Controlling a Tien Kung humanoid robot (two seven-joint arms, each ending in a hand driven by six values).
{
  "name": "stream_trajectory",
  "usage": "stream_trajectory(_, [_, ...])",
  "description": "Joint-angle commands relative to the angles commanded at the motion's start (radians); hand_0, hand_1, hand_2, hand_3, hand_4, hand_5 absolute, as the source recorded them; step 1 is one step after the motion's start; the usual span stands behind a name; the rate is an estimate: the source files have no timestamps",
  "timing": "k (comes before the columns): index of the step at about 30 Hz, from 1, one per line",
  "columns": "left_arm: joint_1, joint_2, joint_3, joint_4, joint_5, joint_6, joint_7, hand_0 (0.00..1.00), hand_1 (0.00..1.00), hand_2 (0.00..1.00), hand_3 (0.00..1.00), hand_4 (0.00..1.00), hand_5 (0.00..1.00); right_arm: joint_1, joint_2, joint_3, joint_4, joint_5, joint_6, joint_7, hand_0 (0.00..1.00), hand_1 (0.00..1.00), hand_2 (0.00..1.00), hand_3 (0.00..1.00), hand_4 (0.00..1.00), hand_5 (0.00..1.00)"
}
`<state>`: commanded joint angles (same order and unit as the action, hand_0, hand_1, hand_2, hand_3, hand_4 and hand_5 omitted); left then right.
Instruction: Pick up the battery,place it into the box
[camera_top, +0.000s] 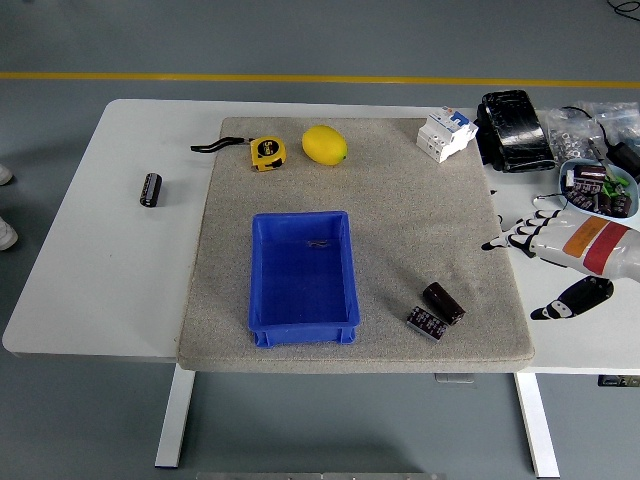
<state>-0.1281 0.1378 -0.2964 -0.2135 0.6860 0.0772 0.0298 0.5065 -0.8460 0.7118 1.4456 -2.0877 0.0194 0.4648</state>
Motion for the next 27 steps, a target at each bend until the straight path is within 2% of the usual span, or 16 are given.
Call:
stream_trajectory(5, [-0.002, 0.000, -0.008, 0.000, 0.013, 0.000, 0.003, 0.781, 0.747, 0.764, 0.571, 0.621, 0.522, 0.056, 0.036, -0.073, -0.008, -0.014, 0.001, 0.001, 0.864, 0.827, 0.862, 0.905, 0.998, 0.166])
stream_trajectory(13, [-0.006, 0.002, -0.018, 0.000, 0.029, -0.003, 0.007, 0.777, 0.744, 0.760, 0.571, 0.623, 0.525, 0.120, 0.088, -0.127, -0.031, -0.028, 0.008, -0.001, 0.867, 0.826, 0.863, 0.913, 0.998, 0.181])
stream_trajectory(27, [-0.012, 0.005, -0.045, -0.001, 0.067, -0.007, 0.019, 0.770, 0.732, 0.755, 0.573, 0.622, 0.523, 0.153, 0.172, -0.160, -0.102, -0.036, 0.026, -0.012, 0.868, 0.825, 0.859, 0.925, 0.998, 0.138])
